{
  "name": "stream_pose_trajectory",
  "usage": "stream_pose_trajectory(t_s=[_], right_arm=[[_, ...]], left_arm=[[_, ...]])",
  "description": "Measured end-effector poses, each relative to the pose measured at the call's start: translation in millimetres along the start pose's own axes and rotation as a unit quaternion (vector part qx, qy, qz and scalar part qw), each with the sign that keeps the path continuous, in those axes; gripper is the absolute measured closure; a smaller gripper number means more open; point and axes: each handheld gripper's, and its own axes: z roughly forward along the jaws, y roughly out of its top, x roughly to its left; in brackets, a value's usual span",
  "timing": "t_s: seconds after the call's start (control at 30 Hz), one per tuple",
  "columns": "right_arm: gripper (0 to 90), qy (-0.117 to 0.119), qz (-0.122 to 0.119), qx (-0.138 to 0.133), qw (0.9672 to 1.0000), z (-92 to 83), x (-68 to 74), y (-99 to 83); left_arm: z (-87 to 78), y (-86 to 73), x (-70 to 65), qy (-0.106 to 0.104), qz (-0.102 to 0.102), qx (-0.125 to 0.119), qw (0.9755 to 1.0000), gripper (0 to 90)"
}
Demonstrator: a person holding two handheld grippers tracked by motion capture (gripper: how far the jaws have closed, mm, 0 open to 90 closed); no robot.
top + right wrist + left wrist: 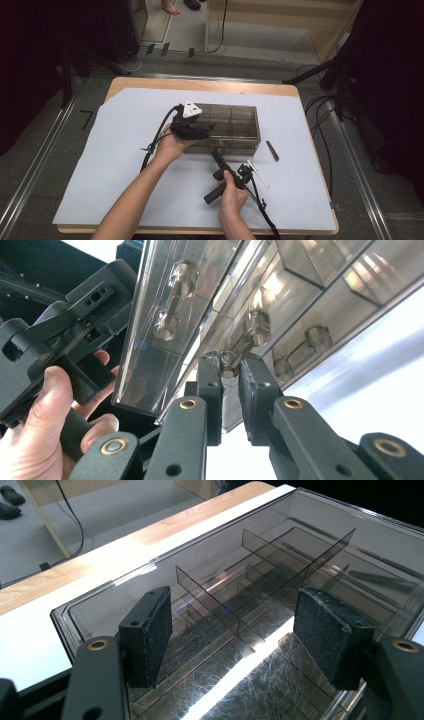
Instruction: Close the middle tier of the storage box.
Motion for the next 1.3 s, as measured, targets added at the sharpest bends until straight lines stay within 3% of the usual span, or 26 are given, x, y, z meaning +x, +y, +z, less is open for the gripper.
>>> stream_pose_trajectory(t_s=[0.57, 0.7, 0.93, 1.0, 1.3], right_arm=[[80.4, 0.0, -0.009, 0.01, 0.9999, -6.0, 0.7, -1.1], [72.8, 0.002, -0.011, 0.012, 0.9999, -6.9, 1.4, 0.1], [67.5, -0.009, -0.06, 0.018, 0.998, -15.5, 4.8, 5.7], [66.6, -0.019, -0.088, 0.026, 0.9956, -17.5, 4.5, 8.4], [63.6, -0.025, -0.163, 0.054, 0.9848, -31.6, 10.1, 23.2]], left_arm=[[0.4, 0.0, -0.1, 0.002, -0.001, -0.001, 1.0, 33.1], [0.3, -0.1, 0.0, 0.0, -0.001, -0.001, 1.0, 33.2], [0.6, -0.4, 0.3, -0.002, -0.002, -0.004, 1.0, 33.2], [0.7, -0.4, 0.6, -0.003, -0.003, -0.005, 1.0, 33.3], [0.3, -0.1, -0.1, 0.0, -0.003, -0.002, 1.0, 33.2]])
